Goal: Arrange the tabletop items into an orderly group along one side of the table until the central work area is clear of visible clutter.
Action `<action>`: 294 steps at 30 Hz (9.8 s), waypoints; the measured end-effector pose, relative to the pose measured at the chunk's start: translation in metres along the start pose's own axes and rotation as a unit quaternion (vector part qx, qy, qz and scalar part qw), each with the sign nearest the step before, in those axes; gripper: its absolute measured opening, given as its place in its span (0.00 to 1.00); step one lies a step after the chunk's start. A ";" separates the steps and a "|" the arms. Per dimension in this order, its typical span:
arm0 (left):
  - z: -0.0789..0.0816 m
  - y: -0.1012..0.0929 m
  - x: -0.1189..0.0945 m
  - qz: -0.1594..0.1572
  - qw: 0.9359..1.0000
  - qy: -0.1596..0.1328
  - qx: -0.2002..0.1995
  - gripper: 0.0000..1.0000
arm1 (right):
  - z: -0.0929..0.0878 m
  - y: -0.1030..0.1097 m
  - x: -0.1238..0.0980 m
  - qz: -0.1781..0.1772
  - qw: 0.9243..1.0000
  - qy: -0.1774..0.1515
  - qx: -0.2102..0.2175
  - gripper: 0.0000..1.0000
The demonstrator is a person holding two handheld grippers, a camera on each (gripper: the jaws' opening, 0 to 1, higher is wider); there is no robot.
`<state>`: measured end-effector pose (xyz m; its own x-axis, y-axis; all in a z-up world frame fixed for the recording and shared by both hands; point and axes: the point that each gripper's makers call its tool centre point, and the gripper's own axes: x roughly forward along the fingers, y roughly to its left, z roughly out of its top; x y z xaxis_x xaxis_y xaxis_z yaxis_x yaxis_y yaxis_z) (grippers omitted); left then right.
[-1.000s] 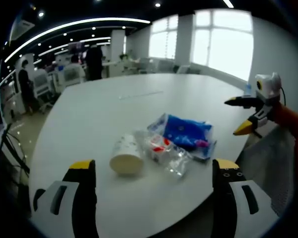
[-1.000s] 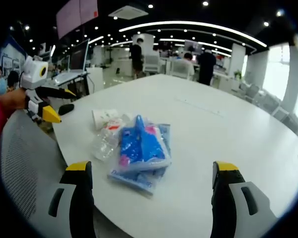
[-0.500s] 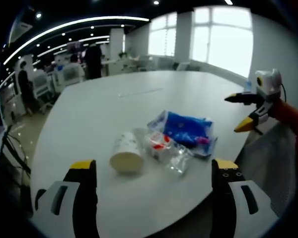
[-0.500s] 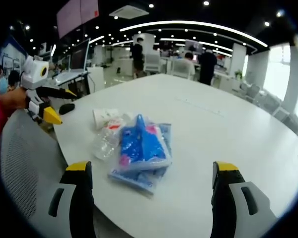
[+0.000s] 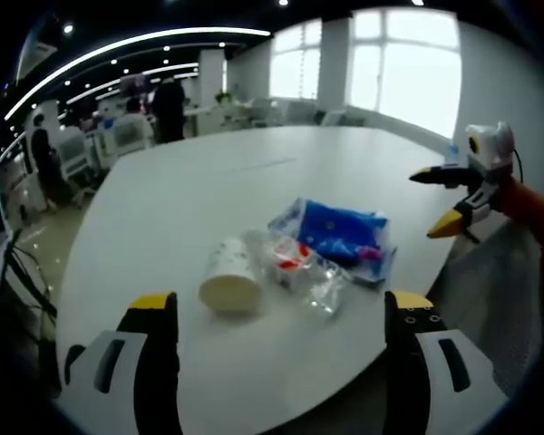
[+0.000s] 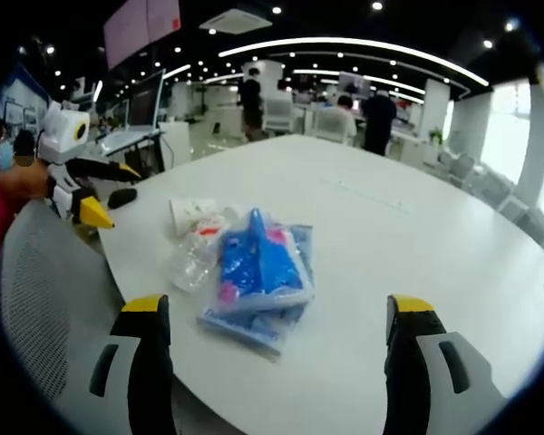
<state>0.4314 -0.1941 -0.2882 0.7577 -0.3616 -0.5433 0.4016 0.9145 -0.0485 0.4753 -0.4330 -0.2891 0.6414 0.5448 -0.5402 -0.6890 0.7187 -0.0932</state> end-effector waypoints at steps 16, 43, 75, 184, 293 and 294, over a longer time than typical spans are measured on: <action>-0.002 -0.001 0.001 -0.002 1.000 0.006 -0.001 0.90 | -0.002 -0.002 0.000 -0.003 1.000 0.004 0.003 0.98; -0.001 -0.020 0.006 -0.011 0.999 0.032 0.028 0.87 | -0.003 -0.004 0.000 -0.004 1.000 0.008 0.005 0.97; 0.011 -0.056 0.078 -0.014 0.992 0.082 -0.094 0.61 | 0.007 0.019 -0.003 0.049 0.999 -0.013 -0.009 0.96; -0.013 0.006 0.163 0.113 0.974 0.159 -0.114 0.43 | 0.002 0.027 0.000 0.074 0.997 -0.001 -0.016 0.91; 0.128 0.145 0.118 0.183 0.972 -0.094 -0.116 0.35 | -0.026 0.024 0.007 0.064 0.996 0.065 -0.024 0.89; 0.123 0.148 0.120 0.186 0.971 -0.092 -0.119 0.35 | -0.027 0.024 0.007 0.064 0.995 0.066 -0.023 0.89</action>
<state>0.6455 -0.1246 -0.2572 0.9157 -0.0044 -0.4018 -0.0312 0.9961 -0.0822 0.4543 -0.4231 -0.3178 0.4988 0.5669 -0.6556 -0.7794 0.6243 -0.0531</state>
